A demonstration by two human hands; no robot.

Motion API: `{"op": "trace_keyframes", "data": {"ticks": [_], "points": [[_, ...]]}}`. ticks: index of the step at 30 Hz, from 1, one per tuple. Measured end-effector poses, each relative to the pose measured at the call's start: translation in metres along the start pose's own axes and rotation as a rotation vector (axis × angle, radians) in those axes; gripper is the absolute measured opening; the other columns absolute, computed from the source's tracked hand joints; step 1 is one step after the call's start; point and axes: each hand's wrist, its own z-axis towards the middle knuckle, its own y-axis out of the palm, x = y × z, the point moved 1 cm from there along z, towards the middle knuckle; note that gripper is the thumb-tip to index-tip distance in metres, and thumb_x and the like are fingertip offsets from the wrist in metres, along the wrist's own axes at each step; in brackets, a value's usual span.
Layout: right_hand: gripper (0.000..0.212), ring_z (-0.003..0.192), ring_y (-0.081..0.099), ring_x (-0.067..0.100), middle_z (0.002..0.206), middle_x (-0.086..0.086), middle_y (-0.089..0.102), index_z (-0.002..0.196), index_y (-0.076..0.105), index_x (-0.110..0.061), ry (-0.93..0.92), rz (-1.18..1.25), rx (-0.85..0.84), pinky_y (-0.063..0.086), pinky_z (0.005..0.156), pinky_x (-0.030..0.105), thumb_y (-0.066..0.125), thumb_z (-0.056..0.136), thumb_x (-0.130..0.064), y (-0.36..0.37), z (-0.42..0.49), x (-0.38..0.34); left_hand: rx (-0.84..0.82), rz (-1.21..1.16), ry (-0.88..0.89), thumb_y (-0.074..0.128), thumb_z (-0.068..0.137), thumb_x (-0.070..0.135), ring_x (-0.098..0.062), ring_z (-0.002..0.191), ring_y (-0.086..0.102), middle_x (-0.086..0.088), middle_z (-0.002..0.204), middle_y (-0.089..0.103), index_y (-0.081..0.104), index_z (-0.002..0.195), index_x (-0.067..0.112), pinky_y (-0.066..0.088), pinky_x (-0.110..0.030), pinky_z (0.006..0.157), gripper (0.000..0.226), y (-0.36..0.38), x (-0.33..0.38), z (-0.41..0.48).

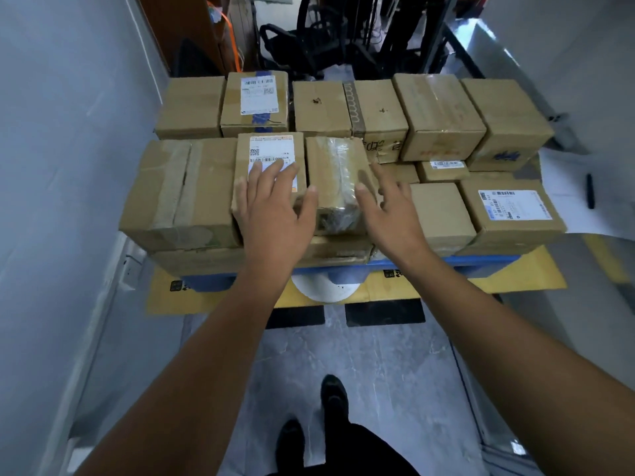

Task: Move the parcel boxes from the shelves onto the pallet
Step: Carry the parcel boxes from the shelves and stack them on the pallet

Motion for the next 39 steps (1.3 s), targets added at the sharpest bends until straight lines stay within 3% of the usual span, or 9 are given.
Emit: {"op": "trace_keyframes", "data": {"ticks": [4,7,11,13,15,18,21,33,39], "points": [[0.062,0.142,0.045,0.021,0.153,0.004,0.041,0.164,0.032,-0.034,0.031,-0.032,0.075,0.038,0.114,0.035,0.048,0.107,-0.052,-0.013,-0.038,0.008,-0.046,-0.062,0.161,0.056,0.104,0.04,-0.027,0.156,0.028,-0.004,0.152,0.055,0.06,0.143,0.015,0.013,-0.049,0.128,0.046,0.001,0.017,-0.023],[0.063,0.144,0.042,0.016,0.157,0.001,0.039,0.164,0.032,-0.033,0.07,-0.039,0.135,0.033,0.105,0.026,0.049,0.107,-0.053,-0.029,-0.077,0.027,-0.125,-0.161,0.242,0.057,0.104,0.039,-0.029,0.154,0.03,-0.005,0.151,0.056,0.06,0.143,0.014,0.017,-0.047,0.128,0.047,0.012,0.033,-0.05],[0.064,0.151,0.032,0.016,0.165,0.0,0.037,0.164,0.032,-0.032,0.162,-0.089,0.243,0.028,0.113,0.027,0.049,0.106,-0.055,-0.066,-0.137,0.06,-0.274,-0.264,0.32,0.057,0.104,0.041,-0.027,0.154,0.029,-0.004,0.153,0.053,0.057,0.146,0.016,0.014,-0.041,0.127,0.049,0.033,0.065,-0.095],[0.066,0.141,0.042,0.012,0.162,0.0,0.039,0.164,0.033,-0.032,0.214,-0.097,0.309,0.033,0.117,0.035,0.049,0.105,-0.057,-0.09,-0.171,0.075,-0.365,-0.317,0.353,0.059,0.104,0.038,-0.028,0.152,0.032,-0.006,0.152,0.054,0.058,0.146,0.014,0.019,-0.046,0.127,0.048,0.043,0.085,-0.119],[0.067,0.132,0.047,0.008,0.16,0.0,0.042,0.164,0.034,-0.031,0.259,-0.113,0.386,0.033,0.114,0.03,0.05,0.105,-0.058,-0.116,-0.205,0.091,-0.459,-0.355,0.405,0.058,0.104,0.038,-0.031,0.15,0.035,-0.008,0.152,0.054,0.057,0.147,0.012,0.022,-0.046,0.127,0.051,0.053,0.106,-0.144],[0.069,0.149,0.038,0.02,0.162,0.003,0.04,0.164,0.032,-0.029,0.344,-0.151,0.481,0.027,0.113,0.028,0.049,0.105,-0.059,-0.151,-0.257,0.114,-0.608,-0.351,0.483,0.052,0.105,0.046,-0.029,0.154,0.031,-0.004,0.158,0.049,0.052,0.152,0.016,0.019,-0.051,0.127,0.055,0.068,0.138,-0.181],[0.069,0.152,0.035,0.021,0.164,0.002,0.039,0.164,0.032,-0.03,0.429,-0.146,0.59,0.024,0.113,0.027,0.048,0.104,-0.061,-0.184,-0.318,0.134,-0.727,-0.381,0.55,0.053,0.105,0.048,-0.025,0.157,0.025,-0.001,0.162,0.044,0.048,0.155,0.022,0.017,-0.051,0.128,0.057,0.08,0.176,-0.227],[0.069,0.155,0.03,0.021,0.166,0.004,0.038,0.164,0.034,-0.029,0.701,-0.099,0.99,0.024,0.128,0.039,0.052,0.104,-0.058,-0.305,-0.63,0.206,-1.083,-0.485,0.82,0.057,0.103,0.046,-0.023,0.153,0.031,-0.002,0.159,0.047,0.05,0.153,0.022,0.016,-0.048,0.128,0.056,0.079,0.345,-0.516],[0.069,0.157,0.026,0.021,0.167,0.003,0.037,0.163,0.034,-0.027,0.839,-0.082,1.171,0.018,0.124,0.029,0.053,0.104,-0.057,-0.337,-0.793,0.237,-1.213,-0.515,1.005,0.061,0.103,0.041,-0.026,0.151,0.036,-0.006,0.158,0.049,0.051,0.153,0.018,0.021,-0.045,0.126,0.056,0.066,0.406,-0.672]]}}
